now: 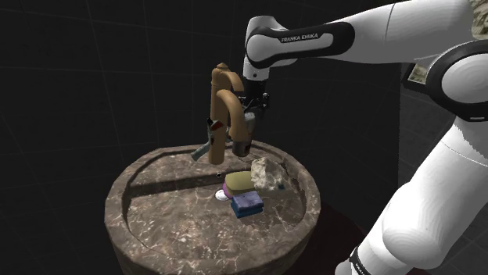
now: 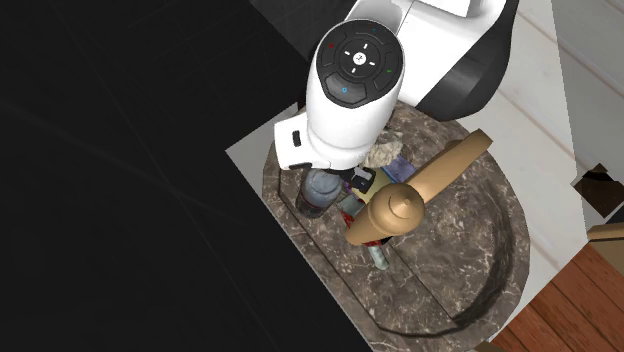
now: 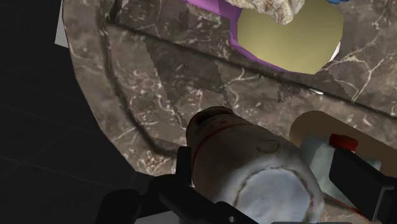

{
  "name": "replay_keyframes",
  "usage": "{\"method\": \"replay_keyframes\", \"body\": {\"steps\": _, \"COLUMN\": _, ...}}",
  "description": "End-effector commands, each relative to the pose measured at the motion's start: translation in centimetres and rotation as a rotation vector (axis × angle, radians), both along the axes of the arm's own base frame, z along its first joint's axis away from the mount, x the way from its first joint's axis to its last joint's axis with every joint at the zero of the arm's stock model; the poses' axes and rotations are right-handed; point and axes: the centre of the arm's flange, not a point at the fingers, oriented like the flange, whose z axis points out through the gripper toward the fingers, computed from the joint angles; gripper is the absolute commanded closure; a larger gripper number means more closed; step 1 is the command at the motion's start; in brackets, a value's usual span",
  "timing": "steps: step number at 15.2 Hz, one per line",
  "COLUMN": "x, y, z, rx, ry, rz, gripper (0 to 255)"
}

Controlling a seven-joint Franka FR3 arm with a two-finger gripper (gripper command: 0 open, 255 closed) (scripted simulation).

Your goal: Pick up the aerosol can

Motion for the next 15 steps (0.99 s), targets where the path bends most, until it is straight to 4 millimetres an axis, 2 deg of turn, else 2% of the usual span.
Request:
{"method": "replay_keyframes", "body": {"steps": 1, "x": -0.07, "y": -0.09, "z": -1.14, "rx": 0.0, "ry": -0.001, "rz": 0.0, "gripper": 0}}
{"method": "replay_keyframes", "body": {"steps": 4, "x": -0.07, "y": -0.09, "z": -1.97, "rx": 0.0, "ry": -0.001, "rz": 0.0, "gripper": 0}}
{"method": "replay_keyframes", "body": {"steps": 5, "x": -0.1, "y": -0.06, "z": -1.97, "rx": 0.0, "ry": 0.0, "rz": 0.0, "gripper": 255}}
{"method": "replay_keyframes", "body": {"steps": 14, "x": -0.07, "y": -0.09, "z": -1.97, "rx": 0.0, "ry": -0.001, "rz": 0.0, "gripper": 255}}
{"method": "replay_keyframes", "body": {"steps": 15, "x": -0.07, "y": -0.09, "z": -1.44, "rx": 0.0, "ry": -0.001, "rz": 0.0, "gripper": 255}}
